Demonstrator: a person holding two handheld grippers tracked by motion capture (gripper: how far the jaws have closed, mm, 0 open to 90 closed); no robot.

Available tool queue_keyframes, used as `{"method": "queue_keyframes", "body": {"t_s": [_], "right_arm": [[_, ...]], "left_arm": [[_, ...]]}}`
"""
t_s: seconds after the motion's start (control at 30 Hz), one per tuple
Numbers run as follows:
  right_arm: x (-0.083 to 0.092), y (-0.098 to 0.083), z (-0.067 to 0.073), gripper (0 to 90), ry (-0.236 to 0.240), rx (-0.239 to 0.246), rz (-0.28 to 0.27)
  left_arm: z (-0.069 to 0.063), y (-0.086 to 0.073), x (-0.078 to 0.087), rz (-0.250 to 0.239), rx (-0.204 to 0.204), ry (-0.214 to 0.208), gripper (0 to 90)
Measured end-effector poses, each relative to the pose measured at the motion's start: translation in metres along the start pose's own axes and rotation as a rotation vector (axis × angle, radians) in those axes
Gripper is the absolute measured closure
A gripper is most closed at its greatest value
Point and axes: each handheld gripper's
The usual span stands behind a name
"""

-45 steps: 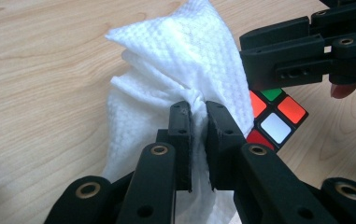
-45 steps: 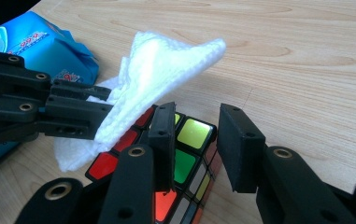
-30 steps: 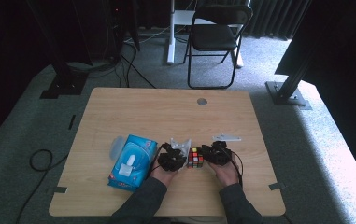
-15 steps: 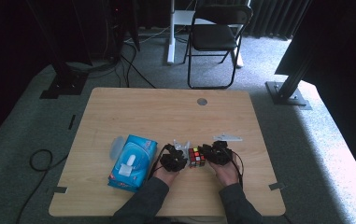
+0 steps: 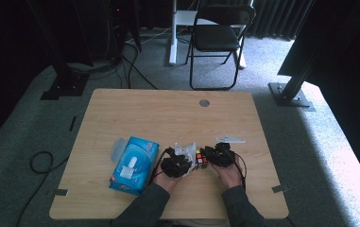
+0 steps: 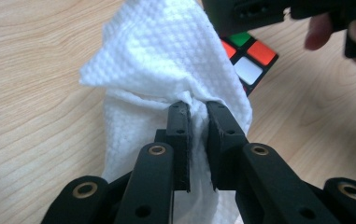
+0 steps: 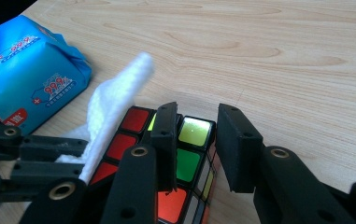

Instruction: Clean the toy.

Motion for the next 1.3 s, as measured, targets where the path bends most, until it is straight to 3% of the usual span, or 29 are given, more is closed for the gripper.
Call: {"method": "queue_keyframes", "body": {"t_s": [0.23,0.47,0.63,0.87,1.07,1.2,1.3], "right_arm": [[0.000,0.000,0.000,69.3,-0.001,-0.004,-0.002],[0.000,0.000,0.000,69.5,-0.004,-0.003,-0.001],[0.000,-0.001,-0.001,69.5,0.010,-0.001,-0.003],[-0.001,0.000,0.003,69.6,0.058,0.033,0.015],[-0.003,0.000,0.009,69.8,0.119,0.088,0.031],[-0.003,0.001,0.013,64.9,0.083,0.116,0.023],[-0.003,0.001,0.015,62.4,0.047,0.109,0.012]], "left_arm": [[0.003,-0.012,-0.021,0.059,0.003,0.023,80.8],[0.005,-0.011,-0.023,0.059,-0.003,0.032,79.8],[0.017,-0.009,-0.017,0.046,0.021,0.057,79.9],[0.034,0.003,-0.002,-0.026,0.071,0.085,80.1],[0.042,0.010,0.002,-0.052,0.085,0.066,80.1],[0.037,0.008,-0.001,-0.037,0.071,0.043,80.1],[0.034,0.004,-0.002,-0.038,0.077,0.034,80.9]]}}
Point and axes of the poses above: each handheld gripper's, and its own axes: x roughly backward along the jaws, y roughly out of its top, z roughly to its left, and after that the axes turned 7 degrees about -y, right-handed
